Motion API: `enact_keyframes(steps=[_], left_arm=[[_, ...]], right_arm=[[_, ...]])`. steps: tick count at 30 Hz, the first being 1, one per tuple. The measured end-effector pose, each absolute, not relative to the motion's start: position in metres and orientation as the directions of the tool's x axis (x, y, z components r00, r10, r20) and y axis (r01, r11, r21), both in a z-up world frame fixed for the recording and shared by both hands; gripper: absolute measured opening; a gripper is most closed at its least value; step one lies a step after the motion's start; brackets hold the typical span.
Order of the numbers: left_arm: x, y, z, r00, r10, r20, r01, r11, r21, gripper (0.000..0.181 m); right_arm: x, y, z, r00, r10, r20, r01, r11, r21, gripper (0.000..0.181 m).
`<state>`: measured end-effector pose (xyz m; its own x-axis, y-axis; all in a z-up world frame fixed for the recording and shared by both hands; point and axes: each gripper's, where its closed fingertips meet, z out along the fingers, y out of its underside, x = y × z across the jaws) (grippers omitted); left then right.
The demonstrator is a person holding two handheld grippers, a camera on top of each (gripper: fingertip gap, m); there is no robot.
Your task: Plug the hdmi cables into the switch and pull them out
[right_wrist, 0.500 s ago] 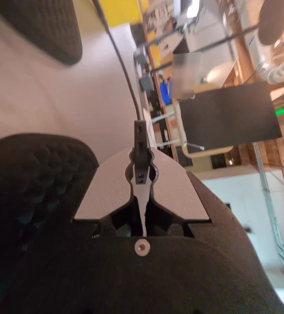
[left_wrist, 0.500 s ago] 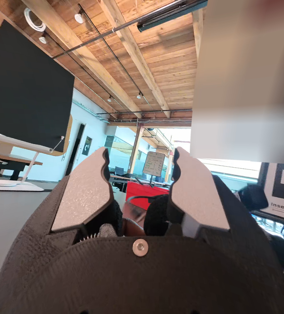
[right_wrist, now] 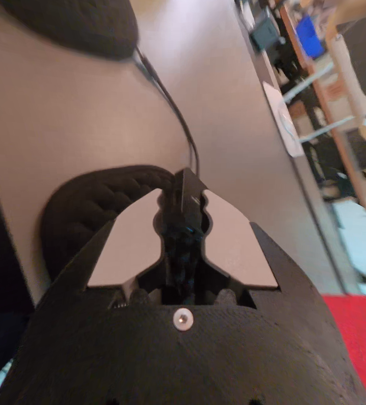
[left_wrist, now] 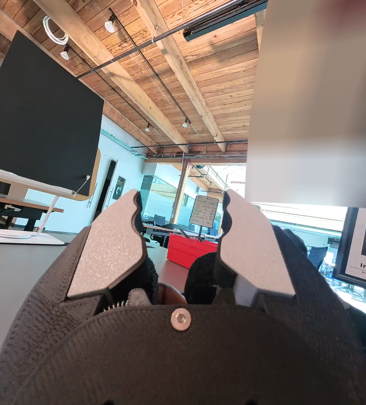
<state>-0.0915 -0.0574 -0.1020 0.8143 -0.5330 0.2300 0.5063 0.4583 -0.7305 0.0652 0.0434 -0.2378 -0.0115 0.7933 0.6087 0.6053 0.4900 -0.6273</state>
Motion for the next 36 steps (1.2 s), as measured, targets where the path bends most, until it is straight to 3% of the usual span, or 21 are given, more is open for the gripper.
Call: enact_keyframes(steps=[4,6,8,10,14,17,20,23,26,31,36], left_arm=[[-0.089,-0.058,-0.102,0.821,-0.529,0.214,0.490,0.462,-0.739,0.069],[-0.089,-0.058,-0.102,0.821,-0.530,0.212,0.490,0.464,-0.738,0.069],[-0.089,-0.059,-0.102,0.822,-0.529,0.210,0.489,0.467,-0.737,0.068],[-0.089,-0.059,-0.101,0.825,-0.527,0.207,0.484,0.467,-0.740,0.067],[-0.095,-0.057,-0.100,0.854,-0.477,0.208,0.420,0.396,-0.817,0.063],[-0.133,-0.067,-0.086,0.956,-0.275,0.099,0.195,0.349,-0.917,0.059],[-0.217,-0.091,-0.100,0.993,0.099,-0.061,-0.062,0.001,-0.998,0.055],[-0.322,-0.151,-0.139,0.849,0.471,-0.237,-0.011,-0.433,-0.901,0.056],[-0.366,-0.181,-0.192,0.820,0.526,-0.224,0.216,-0.647,-0.731,0.056],[-0.399,-0.187,-0.244,0.808,0.551,-0.209,0.370,-0.750,-0.548,0.047],[-0.411,-0.187,-0.253,0.797,0.570,-0.200,0.417,-0.759,-0.501,0.036]], right_arm=[[0.060,0.032,-0.194,0.085,0.815,0.574,0.311,0.525,-0.792,0.076],[0.064,0.028,-0.157,0.233,0.801,0.551,0.042,0.558,-0.829,0.076],[0.084,0.028,-0.124,0.396,0.813,0.427,-0.262,0.545,-0.796,0.068],[0.100,0.024,-0.109,0.415,0.836,0.358,-0.404,0.522,-0.751,0.064],[0.105,0.035,-0.108,0.419,0.862,0.284,-0.428,0.464,-0.775,0.067],[0.104,0.034,-0.108,0.423,0.855,0.300,-0.423,0.479,-0.769,0.066],[0.099,0.030,-0.111,0.420,0.840,0.344,-0.388,0.509,-0.769,0.066],[0.096,0.029,-0.113,0.419,0.829,0.370,-0.367,0.528,-0.766,0.065],[0.094,0.028,-0.114,0.421,0.824,0.380,-0.356,0.535,-0.766,0.065],[0.094,0.029,-0.115,0.423,0.823,0.380,-0.351,0.535,-0.769,0.064],[0.093,0.028,-0.116,0.425,0.814,0.396,-0.340,0.549,-0.763,0.063]])
